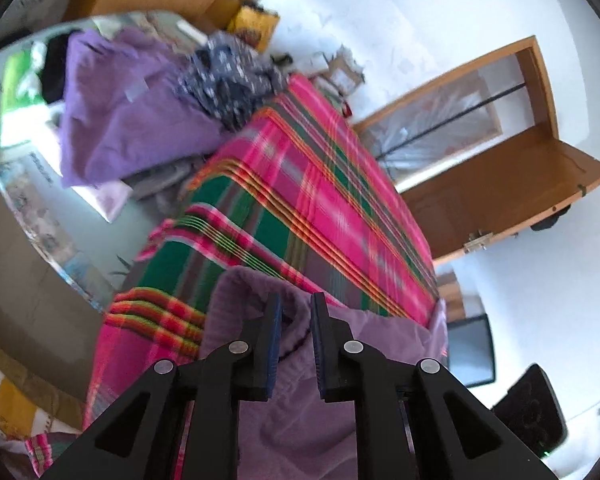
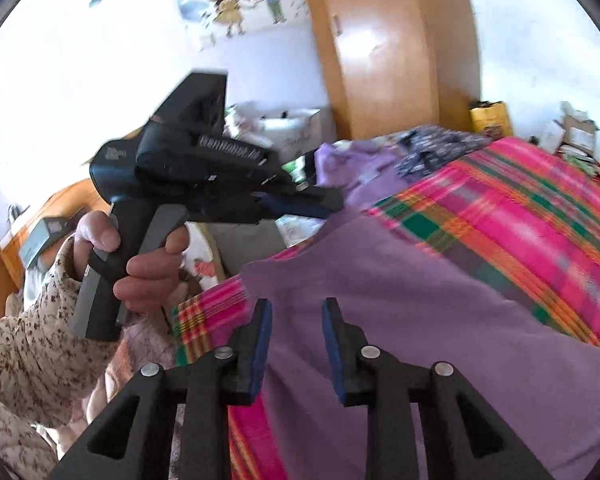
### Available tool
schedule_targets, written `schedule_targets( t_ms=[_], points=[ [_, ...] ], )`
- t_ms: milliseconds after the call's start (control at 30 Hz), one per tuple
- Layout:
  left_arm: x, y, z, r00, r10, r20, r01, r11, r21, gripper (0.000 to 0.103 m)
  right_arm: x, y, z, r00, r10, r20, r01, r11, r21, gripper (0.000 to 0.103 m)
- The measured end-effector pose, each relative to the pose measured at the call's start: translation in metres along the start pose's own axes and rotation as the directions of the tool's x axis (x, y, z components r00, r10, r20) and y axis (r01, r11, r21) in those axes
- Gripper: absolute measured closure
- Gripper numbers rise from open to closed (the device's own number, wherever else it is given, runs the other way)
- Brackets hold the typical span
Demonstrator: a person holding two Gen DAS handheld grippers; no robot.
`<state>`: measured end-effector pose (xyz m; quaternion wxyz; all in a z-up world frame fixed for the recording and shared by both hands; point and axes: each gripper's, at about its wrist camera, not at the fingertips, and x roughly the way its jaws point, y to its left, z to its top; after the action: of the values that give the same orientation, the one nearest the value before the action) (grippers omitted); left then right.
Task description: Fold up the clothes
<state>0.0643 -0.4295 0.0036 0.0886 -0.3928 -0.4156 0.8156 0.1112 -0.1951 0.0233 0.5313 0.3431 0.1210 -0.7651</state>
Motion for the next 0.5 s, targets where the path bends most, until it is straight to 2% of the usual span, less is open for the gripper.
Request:
schedule_targets(
  t_ms=[100,133,233,367,500],
  points=[
    [0.011,-0.005,0.01,0.997,-0.027,-0.066,0.026,1.0,-0.002,0.088,-0.004,-0.018,0.004,0.993,-0.116,0.011,0.116,0.993,0.025,0.075],
    [0.014,-0.005,0.013,0.996,-0.027,-0.086,0.027,1.0,-0.004,0.088,-0.003,-0.024,0.005,0.992,-0.126,0.007,0.126,0.991,0.044,0.075],
    [0.028,0.001,0.021,0.99,-0.01,-0.141,0.004,0.999,-0.041,0.088,0.005,-0.043,0.004,0.994,-0.111,-0.01,0.112,0.985,0.129,0.075],
    [0.039,0.009,0.026,0.98,-0.06,-0.187,0.042,0.994,-0.097,0.088,0.016,-0.053,0.0,0.996,-0.083,-0.039,0.089,0.982,0.169,0.075],
    [0.045,0.017,0.031,0.982,-0.072,-0.172,0.045,0.987,-0.155,0.088,0.02,-0.056,-0.003,0.997,-0.067,-0.049,0.074,0.981,0.178,0.075]
  ],
)
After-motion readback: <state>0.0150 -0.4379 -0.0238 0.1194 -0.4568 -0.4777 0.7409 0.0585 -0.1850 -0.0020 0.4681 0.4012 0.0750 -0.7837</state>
